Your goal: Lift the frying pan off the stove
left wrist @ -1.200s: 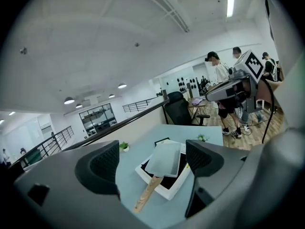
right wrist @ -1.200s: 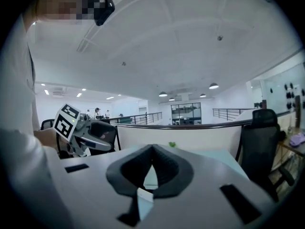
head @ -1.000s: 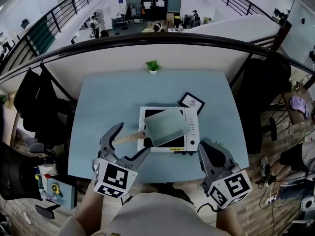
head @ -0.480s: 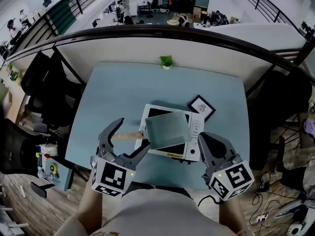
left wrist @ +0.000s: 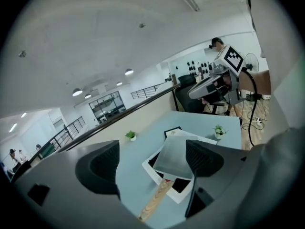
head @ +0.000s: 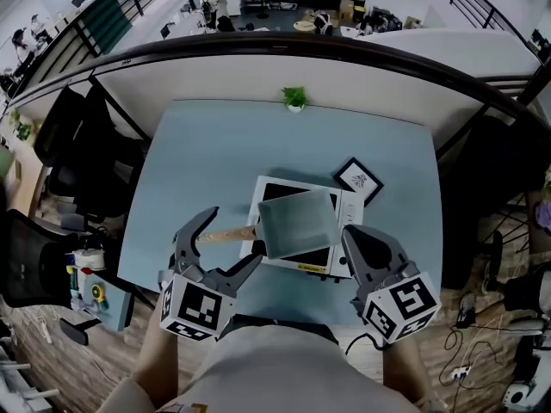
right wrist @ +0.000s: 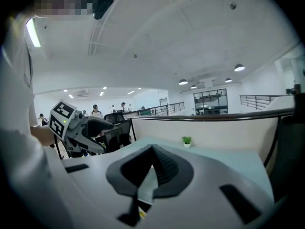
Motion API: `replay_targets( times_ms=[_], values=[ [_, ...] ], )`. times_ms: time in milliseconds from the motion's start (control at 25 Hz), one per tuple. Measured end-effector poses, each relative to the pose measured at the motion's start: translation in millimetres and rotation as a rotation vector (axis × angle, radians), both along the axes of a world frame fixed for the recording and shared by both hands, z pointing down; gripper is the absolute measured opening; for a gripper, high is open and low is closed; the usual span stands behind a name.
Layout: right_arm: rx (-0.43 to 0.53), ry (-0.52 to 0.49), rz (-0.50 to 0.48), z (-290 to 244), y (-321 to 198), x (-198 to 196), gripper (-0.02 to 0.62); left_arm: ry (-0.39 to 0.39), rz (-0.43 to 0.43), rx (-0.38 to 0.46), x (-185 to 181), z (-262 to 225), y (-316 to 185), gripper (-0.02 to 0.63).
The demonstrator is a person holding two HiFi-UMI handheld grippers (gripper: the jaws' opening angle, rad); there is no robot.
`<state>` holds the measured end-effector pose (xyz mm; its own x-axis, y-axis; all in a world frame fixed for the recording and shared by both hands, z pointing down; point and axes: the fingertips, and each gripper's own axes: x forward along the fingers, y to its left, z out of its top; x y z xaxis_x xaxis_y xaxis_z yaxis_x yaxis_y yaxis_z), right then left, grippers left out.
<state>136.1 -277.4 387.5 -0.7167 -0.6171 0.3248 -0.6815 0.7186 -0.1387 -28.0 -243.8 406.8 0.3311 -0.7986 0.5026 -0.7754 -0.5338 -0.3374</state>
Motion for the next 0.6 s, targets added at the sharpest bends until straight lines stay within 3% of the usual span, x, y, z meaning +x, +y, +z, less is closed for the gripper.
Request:
replay_targets(
  times_ms=[120, 400, 600],
  values=[
    [-0.018, 0.004, 0.027, 1.1, 0.4, -4.2, 0.003, -0.01, 0.045, 0.024, -6.7, -1.6, -5.4, 0.42],
    [-0.057, 0.03, 0.08, 18.7, -0.3, -5.3, 0.003, -0.114, 0.176, -0.071, -16.3, 32.3, -12.9, 0.42],
    [-0.096, 0.045, 0.082, 36.6, 1.8, -11.8, 0.003, -0.107, 0.262, -0.232, -22.0, 70.5, -11.3, 0.42]
  ],
)
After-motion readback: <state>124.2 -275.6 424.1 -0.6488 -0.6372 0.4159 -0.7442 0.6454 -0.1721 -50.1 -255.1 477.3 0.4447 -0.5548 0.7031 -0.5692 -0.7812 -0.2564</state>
